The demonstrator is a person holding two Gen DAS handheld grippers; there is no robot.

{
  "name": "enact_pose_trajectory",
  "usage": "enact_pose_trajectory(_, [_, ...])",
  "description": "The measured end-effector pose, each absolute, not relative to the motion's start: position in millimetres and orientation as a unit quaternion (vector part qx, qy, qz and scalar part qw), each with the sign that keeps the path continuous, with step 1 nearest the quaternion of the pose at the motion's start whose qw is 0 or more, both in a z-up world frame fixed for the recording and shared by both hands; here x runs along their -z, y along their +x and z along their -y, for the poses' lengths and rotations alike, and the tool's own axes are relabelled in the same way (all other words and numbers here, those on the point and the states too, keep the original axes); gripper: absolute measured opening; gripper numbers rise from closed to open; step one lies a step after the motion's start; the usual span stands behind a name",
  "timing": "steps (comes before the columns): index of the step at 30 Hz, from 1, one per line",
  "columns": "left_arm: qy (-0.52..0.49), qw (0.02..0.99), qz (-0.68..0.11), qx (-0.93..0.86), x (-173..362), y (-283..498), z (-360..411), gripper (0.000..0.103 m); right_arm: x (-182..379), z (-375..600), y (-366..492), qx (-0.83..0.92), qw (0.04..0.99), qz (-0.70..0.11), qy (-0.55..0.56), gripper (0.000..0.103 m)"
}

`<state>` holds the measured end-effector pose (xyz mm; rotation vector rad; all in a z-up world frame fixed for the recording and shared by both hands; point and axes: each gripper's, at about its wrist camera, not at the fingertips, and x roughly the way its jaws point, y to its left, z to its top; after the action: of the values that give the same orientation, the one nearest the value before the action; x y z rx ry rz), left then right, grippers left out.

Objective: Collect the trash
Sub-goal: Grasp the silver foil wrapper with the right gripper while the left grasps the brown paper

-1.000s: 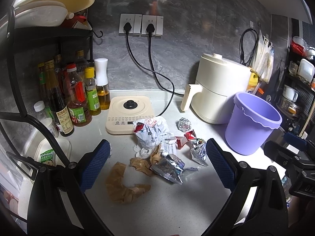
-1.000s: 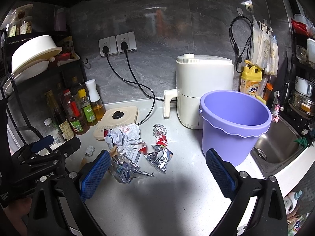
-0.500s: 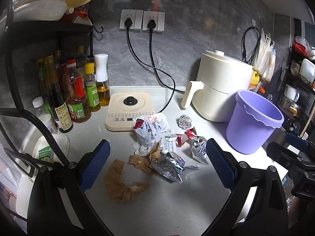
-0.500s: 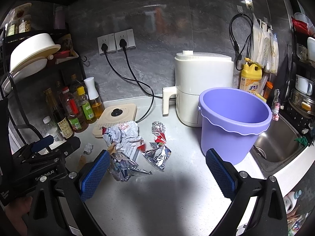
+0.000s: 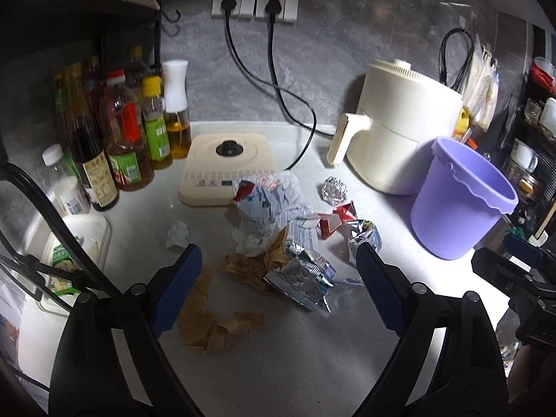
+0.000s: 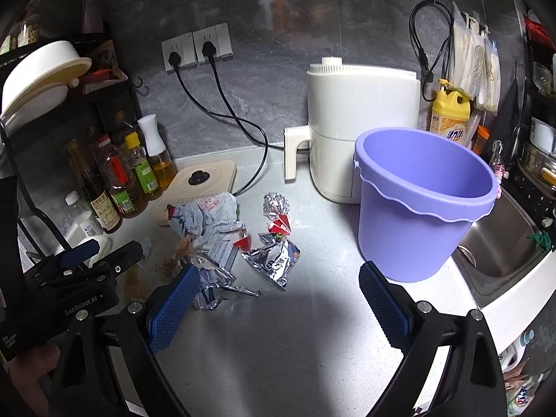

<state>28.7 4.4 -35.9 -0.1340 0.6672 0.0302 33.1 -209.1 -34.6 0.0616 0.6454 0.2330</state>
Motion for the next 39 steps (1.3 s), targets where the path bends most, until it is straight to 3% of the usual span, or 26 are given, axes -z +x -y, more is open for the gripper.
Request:
enact_pose_trajectory(4, [-0.070, 0.937, -0.342, -0.013, 45.7, 40.9, -3.9, 0.085, 43.1, 207.0, 46.4, -0.119, 0.935, -0.332, 0.027, 0.086])
enact_pose_trajectory(11, [-0.086, 0.927, -0.364, -0.014, 59.9, 63.6, -9.7, 0.068, 54.6, 201.7, 69.0, -0.127, 0.927, -0.351, 0.022, 0.083])
enact_pose_trajectory(21, [-0.095, 0.914, -0.394, -0.009, 79.9, 100.7, -13.7, 0.051, 72.9, 188.8, 100.3, -0.153, 0.910, -0.385, 0.016, 0.071])
enact_pose_trajectory(28, [-0.098, 0.904, -0.415, -0.005, 99.0, 123.1, -12.8, 0.034, 84.7, 183.9, 122.4, -0.154, 0.899, -0.410, 0.020, 0.071])
enact_pose_trajectory(30, [-0.097, 0.902, -0.421, 0.000, 103.9, 127.2, -11.0, 0.014, 87.2, 183.7, 127.8, -0.152, 0.896, -0.417, 0.022, 0.072])
enact_pose_trajectory(32, [-0.097, 0.901, -0.422, -0.006, 105.9, 128.7, -12.2, 0.006, 90.0, 181.8, 134.0, -0.152, 0.893, -0.423, 0.022, 0.074])
enact_pose_trajectory(39, [-0.120, 0.913, -0.387, -0.053, 89.9, 119.2, -35.2, 0.005, 94.2, 167.0, 154.9, -0.158, 0.889, -0.430, 0.009, 0.086])
